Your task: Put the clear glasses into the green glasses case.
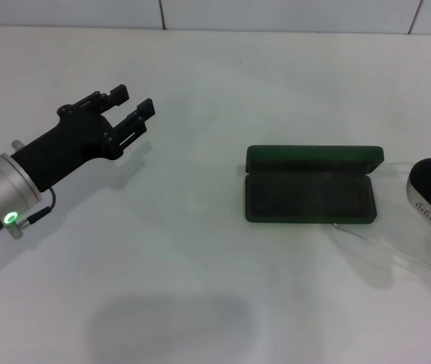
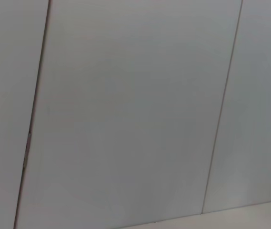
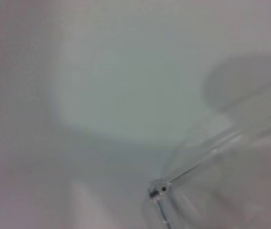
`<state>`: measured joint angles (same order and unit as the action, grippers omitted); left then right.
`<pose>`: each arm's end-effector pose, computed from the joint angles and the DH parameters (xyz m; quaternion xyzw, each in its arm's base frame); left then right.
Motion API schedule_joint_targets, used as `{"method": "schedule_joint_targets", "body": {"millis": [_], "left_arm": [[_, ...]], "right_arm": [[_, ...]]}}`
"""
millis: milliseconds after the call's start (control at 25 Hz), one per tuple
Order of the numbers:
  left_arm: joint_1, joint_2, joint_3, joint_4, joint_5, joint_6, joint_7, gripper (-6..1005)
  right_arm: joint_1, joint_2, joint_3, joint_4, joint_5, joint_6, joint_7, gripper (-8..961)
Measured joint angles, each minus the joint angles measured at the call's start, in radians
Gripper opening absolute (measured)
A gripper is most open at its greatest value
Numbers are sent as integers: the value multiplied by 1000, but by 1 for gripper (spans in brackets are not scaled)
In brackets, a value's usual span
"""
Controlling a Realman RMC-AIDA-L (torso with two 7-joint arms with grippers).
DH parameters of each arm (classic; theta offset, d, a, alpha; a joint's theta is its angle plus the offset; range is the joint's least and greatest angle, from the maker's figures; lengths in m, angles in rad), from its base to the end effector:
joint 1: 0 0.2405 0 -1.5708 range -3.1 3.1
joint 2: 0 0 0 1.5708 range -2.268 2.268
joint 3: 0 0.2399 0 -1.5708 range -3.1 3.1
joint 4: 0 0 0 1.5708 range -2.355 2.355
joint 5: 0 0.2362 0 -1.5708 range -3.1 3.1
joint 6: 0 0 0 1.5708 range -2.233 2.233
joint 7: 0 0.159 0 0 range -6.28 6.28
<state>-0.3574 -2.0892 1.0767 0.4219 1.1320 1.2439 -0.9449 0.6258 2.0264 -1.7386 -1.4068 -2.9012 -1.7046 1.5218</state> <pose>-0.2934 0.3440 -0.0270 -0.8357 -0.2418 -0.3569 0.3402 0.1813 0.3509 -0.0082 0.8418 0.2798 0.4592 0.0470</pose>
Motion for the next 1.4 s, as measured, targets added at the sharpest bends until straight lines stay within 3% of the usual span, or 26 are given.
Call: {"method": "schedule_joint_targets", "body": {"millis": [560,680,1120,1400], "left_arm": [[0,0,0,0,0,3,0,591],[-3,-1,0,0,0,4,0,592],[-11,-1,0,0,-51,7,-7,594],[-11,-2,5,-6,-103,45,-2,596]], "right_arm": [[-18,-2,44,-50,46,-11,-1,196],[-36,-8,144,-116,128,-75,-34,145],[-52,-9,351,-205,250,-212,-102,122],[-53,-12,626,-218,455,-352,-205,122]]}}
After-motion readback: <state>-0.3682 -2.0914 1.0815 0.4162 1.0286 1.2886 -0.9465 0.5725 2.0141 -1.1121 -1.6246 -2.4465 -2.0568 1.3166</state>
